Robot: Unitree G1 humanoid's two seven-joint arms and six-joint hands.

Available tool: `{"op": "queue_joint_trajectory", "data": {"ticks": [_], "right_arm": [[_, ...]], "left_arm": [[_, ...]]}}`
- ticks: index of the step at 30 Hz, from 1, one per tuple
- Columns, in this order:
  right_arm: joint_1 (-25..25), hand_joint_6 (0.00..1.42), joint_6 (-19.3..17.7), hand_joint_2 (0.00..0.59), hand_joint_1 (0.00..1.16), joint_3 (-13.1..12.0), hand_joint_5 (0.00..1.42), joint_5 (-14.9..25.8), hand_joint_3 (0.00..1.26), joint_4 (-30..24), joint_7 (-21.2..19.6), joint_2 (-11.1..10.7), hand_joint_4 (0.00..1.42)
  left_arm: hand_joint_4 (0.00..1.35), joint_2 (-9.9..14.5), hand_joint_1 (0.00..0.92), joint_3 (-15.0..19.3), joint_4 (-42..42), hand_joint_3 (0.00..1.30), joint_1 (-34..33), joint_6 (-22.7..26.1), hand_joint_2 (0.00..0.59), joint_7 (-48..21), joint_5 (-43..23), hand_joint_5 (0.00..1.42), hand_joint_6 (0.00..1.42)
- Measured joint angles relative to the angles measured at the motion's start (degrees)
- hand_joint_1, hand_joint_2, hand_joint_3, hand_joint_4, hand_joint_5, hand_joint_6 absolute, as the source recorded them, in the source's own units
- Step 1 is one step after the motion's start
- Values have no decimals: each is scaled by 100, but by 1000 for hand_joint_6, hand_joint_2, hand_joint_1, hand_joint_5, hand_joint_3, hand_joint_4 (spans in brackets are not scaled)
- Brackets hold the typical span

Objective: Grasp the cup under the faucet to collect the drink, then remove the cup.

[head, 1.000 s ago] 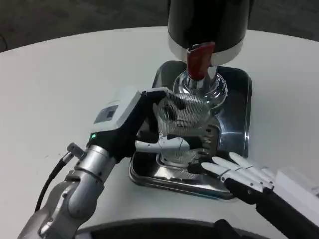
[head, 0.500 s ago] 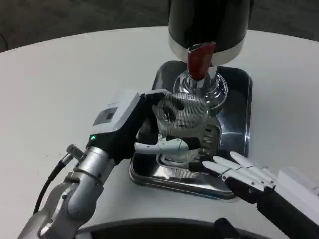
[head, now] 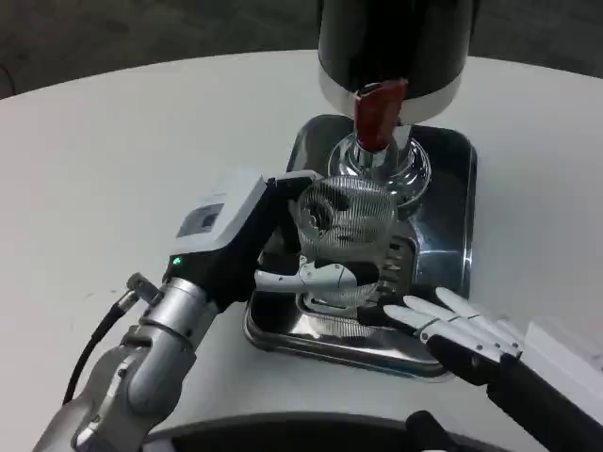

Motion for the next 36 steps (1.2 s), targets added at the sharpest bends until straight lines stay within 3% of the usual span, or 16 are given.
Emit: {"op": "queue_joint_trajectory", "data": {"ticks": [36], "right_arm": [[6,0,78,567,574,-42,0,41,143,0,0,-1,83]], "left_arm": [[627,-263,532,-63,183,564,-180,56,137,-1,32,868,735]]}}
